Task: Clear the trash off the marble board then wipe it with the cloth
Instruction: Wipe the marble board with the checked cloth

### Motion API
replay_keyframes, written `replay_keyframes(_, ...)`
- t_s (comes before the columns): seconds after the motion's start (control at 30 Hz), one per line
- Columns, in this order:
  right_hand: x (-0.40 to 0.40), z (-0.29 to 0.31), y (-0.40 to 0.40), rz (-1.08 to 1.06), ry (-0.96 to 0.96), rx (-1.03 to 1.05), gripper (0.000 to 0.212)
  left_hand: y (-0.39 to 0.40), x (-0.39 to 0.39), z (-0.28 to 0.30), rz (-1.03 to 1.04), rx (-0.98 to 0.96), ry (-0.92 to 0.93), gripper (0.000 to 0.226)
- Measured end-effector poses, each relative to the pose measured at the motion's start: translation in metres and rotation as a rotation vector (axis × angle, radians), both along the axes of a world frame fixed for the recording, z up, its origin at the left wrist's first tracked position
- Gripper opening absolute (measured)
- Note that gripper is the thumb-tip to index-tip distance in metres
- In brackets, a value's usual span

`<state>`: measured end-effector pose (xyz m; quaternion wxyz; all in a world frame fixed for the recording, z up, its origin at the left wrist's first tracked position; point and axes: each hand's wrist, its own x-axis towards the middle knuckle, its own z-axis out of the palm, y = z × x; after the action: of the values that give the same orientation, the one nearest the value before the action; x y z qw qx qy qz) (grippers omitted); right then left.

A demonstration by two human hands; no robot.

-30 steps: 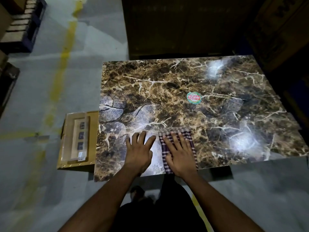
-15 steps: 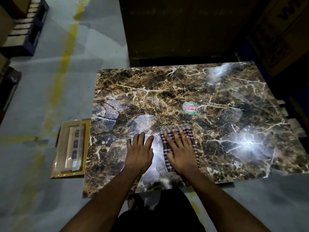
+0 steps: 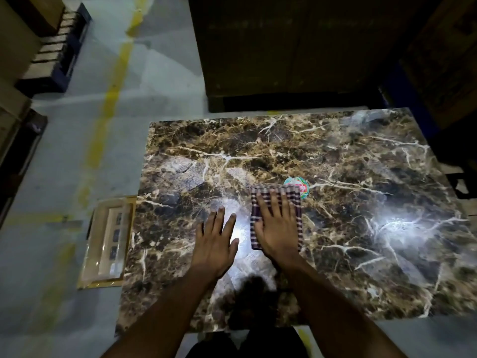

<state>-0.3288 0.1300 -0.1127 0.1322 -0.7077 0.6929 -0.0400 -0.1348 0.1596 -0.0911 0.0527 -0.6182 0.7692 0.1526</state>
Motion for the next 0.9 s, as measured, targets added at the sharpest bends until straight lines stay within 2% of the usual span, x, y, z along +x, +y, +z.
replay_keyframes(0.2,-0.025,0.0,-0.011,0.191,0.001,0.004,0.072,-0.039,-0.008,-0.006,-0.008,-0.023,-0.017,0.064)
replay_keyframes(0.37,-0.018,-0.001,-0.068,0.026,-0.004,0.021,0.072,-0.071,-0.014,-0.004,-0.012,-0.042,-0.019,0.064)
replay_keyframes(0.57,-0.021,0.0,-0.084,0.199,-0.008,0.0,0.071,-0.11,-0.021,0.0,0.018,-0.029,-0.017,0.062)
replay_keyframes(0.77,-0.023,-0.002,-0.146,0.04,-0.003,-0.013,0.072,-0.137,-0.022,0.001,0.035,-0.024,0.01,0.064)
replay_keyframes(0.9,-0.014,-0.002,-0.163,0.15,-0.018,-0.026,0.073,-0.157,-0.028,-0.003,0.035,-0.039,0.021,0.064)
